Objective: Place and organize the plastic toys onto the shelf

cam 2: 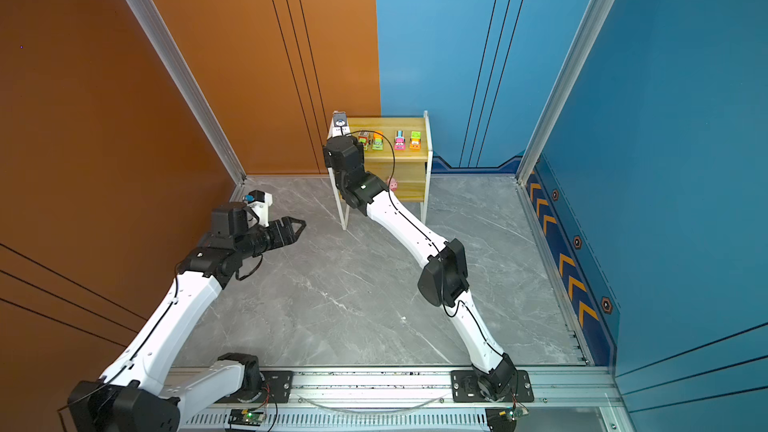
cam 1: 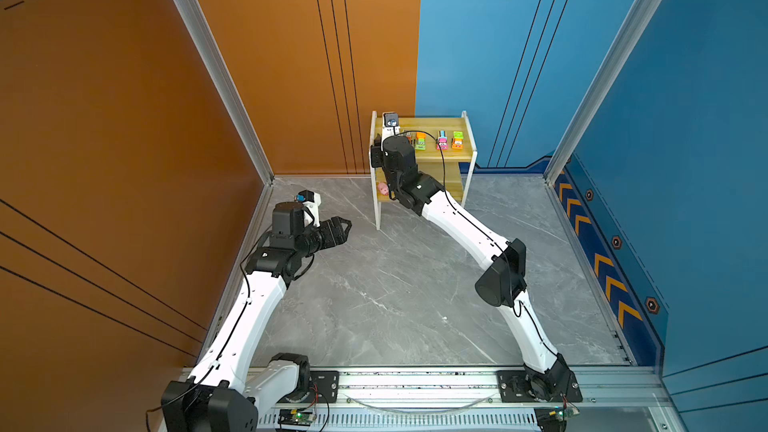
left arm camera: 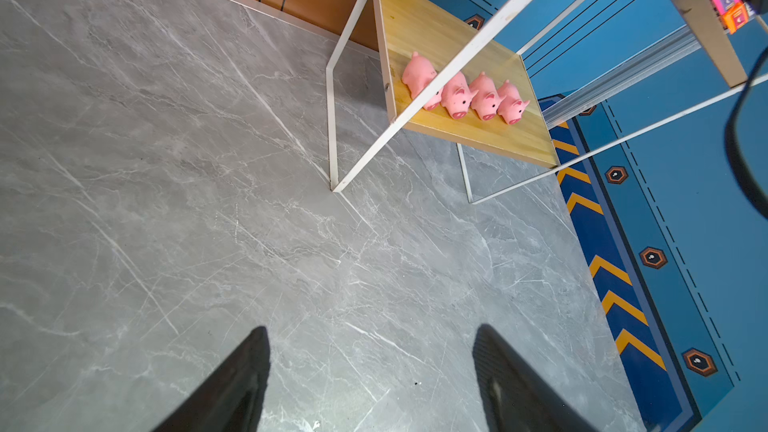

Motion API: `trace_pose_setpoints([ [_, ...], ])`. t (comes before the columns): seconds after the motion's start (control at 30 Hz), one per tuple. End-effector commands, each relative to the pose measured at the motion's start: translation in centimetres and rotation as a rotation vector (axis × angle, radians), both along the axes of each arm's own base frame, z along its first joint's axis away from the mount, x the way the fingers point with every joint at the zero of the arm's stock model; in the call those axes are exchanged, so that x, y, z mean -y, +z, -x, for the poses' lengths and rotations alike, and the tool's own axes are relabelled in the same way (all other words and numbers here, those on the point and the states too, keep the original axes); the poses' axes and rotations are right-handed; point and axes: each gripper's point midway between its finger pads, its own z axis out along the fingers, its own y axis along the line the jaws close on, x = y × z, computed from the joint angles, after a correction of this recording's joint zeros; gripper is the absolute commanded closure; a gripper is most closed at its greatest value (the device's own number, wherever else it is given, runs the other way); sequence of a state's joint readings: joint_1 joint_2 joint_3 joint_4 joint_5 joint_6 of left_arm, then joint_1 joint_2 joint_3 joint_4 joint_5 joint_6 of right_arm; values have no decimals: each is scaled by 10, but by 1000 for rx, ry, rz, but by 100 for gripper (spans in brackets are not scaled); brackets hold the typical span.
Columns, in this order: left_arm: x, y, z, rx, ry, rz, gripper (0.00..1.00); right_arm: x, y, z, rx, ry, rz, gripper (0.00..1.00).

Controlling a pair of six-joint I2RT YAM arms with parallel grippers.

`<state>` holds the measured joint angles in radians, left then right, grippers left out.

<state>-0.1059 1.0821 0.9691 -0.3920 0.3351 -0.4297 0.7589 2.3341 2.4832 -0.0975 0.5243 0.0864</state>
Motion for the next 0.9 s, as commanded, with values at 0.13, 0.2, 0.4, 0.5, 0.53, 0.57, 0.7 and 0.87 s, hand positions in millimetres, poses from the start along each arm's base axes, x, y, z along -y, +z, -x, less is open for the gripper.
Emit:
trace_pose_setpoints([
  [0.13, 6, -3, 1, 5, -36, -1, 22, 6, 34, 8, 53, 14, -35, 60],
  [0.2, 6, -3, 1, 4, -36, -1, 22, 7, 39, 9, 62, 16, -39, 59],
  [0.4, 6, -4, 0, 2, -34, -7, 22, 9, 64, 19, 112, 36, -61, 58],
  [0.5, 5, -6, 0, 0, -31, -10, 22, 10, 78, 25, 145, 46, -67, 56],
  [0.53, 5, -6, 0, 0, -30, -11, 22, 11, 84, 27, 157, 48, -67, 56],
  [0.57, 4, -6, 0, 0, -29, -13, 22, 11, 88, 29, 165, 52, -69, 55],
  [0.7, 2, -8, -2, -4, -20, -21, 21, 18, 113, 41, 210, 62, -77, 53],
  [0.87, -1, -12, -3, -9, -9, -40, 22, 30, 145, 61, 260, 65, -58, 51],
])
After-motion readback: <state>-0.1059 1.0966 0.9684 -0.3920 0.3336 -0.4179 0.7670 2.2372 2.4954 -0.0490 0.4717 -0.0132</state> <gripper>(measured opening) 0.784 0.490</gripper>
